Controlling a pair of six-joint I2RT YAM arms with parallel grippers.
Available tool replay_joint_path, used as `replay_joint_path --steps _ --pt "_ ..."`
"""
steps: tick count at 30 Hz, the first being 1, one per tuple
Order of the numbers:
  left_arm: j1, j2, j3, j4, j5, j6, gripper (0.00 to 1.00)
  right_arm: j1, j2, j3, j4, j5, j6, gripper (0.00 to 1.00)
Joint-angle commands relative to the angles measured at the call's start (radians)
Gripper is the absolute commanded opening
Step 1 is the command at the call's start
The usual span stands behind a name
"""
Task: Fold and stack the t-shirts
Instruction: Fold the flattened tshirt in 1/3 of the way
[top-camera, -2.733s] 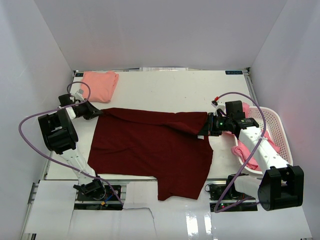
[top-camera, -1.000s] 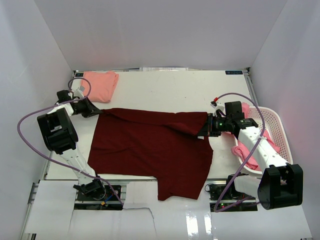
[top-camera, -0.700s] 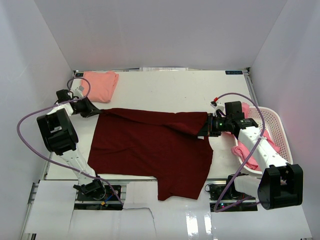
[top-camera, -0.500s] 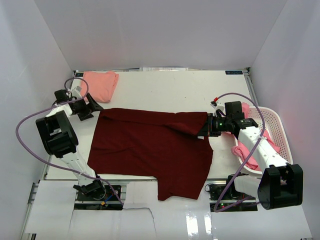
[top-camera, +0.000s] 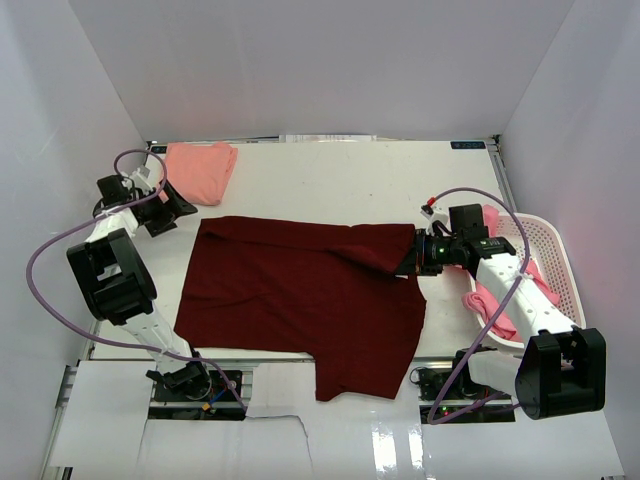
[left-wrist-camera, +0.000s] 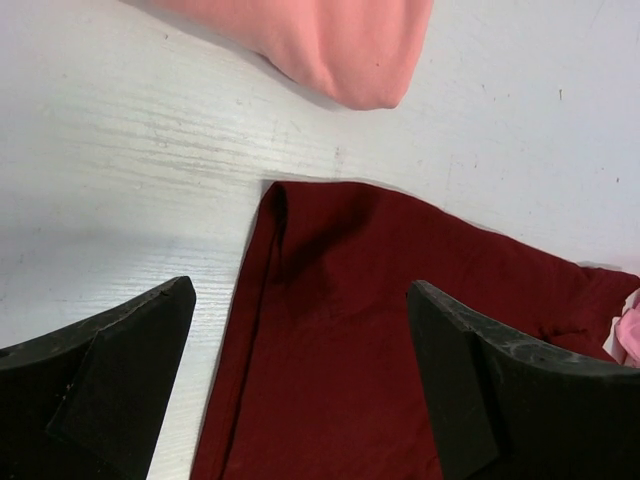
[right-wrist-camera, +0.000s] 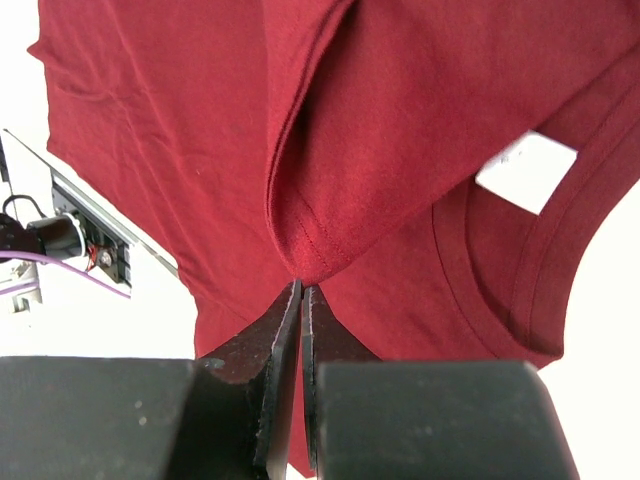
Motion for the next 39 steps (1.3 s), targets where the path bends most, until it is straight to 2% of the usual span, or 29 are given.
replay_joint_path --steps 1,2,3,4,5,6,12,14,18,19,20,22,23,25,26,27,32,39 --pt "0.004 -0.022 0.052 0.011 0.013 -0.017 0.98 0.003 -0.013 -0.028 -0.055 0.005 -0.025 0.08" --pt "0.004 -0.019 0.057 0.013 0.013 -0.018 0.98 0.002 -0.013 -0.040 -0.065 0.011 -0.026 0.08" --pt "0.004 -0.019 0.063 0.016 0.015 -0.024 0.98 0.005 -0.013 -0.049 -0.082 0.011 -0.025 0.16" --pt "0.004 -0.017 0.068 0.017 0.018 -0.028 0.98 0.005 -0.004 -0.057 -0.096 0.014 -0.026 0.32" --pt "0.004 -0.014 0.074 0.017 0.027 -0.029 0.98 0.011 0.004 -0.066 -0.107 0.019 -0.031 0.53" --pt "0.004 -0.013 0.081 0.016 0.028 -0.032 0.98 0.012 0.011 -0.069 -0.122 0.025 -0.032 0.92" --pt "0.003 -0.002 0.094 0.027 0.050 -0.047 0.98 0.012 -0.030 0.019 -0.111 0.148 0.015 0.90" --pt "0.001 -0.002 0.098 0.039 0.065 -0.058 0.98 0.012 0.000 0.052 -0.078 0.185 0.029 0.92" --pt "-0.069 -0.014 0.121 0.045 -0.002 -0.041 0.98 0.012 0.146 0.173 -0.055 0.212 0.041 1.00" --pt "-0.086 -0.017 0.124 0.053 -0.014 -0.037 0.98 0.012 0.200 0.220 -0.046 0.224 0.054 0.99" --pt "-0.100 -0.017 0.133 0.057 -0.021 -0.031 0.98 0.012 0.226 0.239 -0.014 0.229 0.064 0.94" --pt "-0.143 -0.017 0.144 0.063 -0.024 -0.026 0.98 0.012 0.295 0.286 0.022 0.237 0.083 0.69" --pt "-0.167 -0.017 0.155 0.065 -0.019 -0.018 0.98 0.012 0.321 0.303 0.043 0.237 0.098 0.45" --pt "-0.186 -0.016 0.163 0.079 0.022 -0.012 0.98 0.012 0.396 0.357 0.051 0.251 0.106 0.24" --pt "-0.192 -0.014 0.163 0.089 0.053 -0.012 0.98 0.012 0.421 0.371 0.053 0.255 0.107 0.11" --pt "-0.203 -0.006 0.161 0.112 0.082 -0.012 0.98 0.012 0.463 0.383 0.062 0.269 0.109 0.08" --pt "-0.221 0.063 0.181 0.125 0.244 -0.028 0.98 0.014 0.557 0.455 0.073 0.315 0.113 0.08" --pt "-0.266 0.139 0.180 0.125 0.243 -0.018 0.98 0.014 0.675 0.523 0.073 0.418 0.117 0.08"
